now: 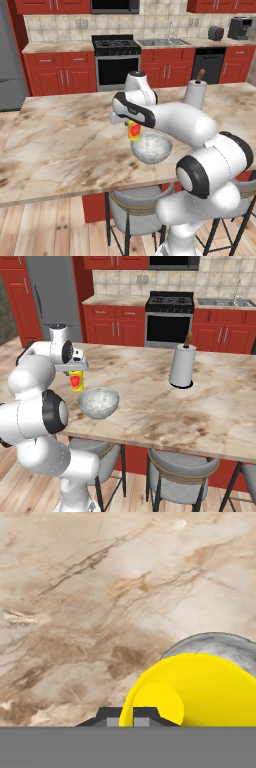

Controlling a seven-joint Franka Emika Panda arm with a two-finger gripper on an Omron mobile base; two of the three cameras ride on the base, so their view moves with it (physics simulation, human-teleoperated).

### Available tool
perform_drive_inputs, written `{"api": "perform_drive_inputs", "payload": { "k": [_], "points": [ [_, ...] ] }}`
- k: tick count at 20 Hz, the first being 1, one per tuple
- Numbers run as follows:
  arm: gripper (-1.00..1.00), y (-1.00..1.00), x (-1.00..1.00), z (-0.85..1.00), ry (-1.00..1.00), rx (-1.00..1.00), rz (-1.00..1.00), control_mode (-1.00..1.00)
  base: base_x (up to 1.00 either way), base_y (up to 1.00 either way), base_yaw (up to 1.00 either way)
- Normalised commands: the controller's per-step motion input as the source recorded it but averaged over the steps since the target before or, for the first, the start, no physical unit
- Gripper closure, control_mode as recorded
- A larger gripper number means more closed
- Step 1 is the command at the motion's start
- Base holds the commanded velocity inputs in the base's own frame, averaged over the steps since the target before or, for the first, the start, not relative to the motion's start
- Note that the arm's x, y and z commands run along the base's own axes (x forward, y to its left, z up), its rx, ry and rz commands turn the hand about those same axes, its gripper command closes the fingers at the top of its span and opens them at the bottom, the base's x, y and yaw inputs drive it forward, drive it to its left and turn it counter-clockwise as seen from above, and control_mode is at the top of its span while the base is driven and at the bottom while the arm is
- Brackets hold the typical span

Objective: Place the cup inside the bowl on the dining table and move the bowl to any counter.

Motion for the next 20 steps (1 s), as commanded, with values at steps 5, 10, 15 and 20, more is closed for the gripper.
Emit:
{"api": "perform_drive_inputs", "payload": {
  "k": [5,10,15,20],
  "points": [
    [1.00,-0.23,-0.10,0.01,0.01,0.00,0.00,-1.00,0.00,0.00,0.00],
    [1.00,-0.26,-0.02,0.01,0.02,0.00,0.00,-1.00,0.00,0.00,0.00],
    [1.00,-0.36,0.00,0.00,0.01,0.00,0.00,-1.00,0.00,0.00,0.00],
    [1.00,-0.42,0.03,0.00,0.01,0.00,0.00,-1.00,0.00,0.00,0.00]
  ]
}}
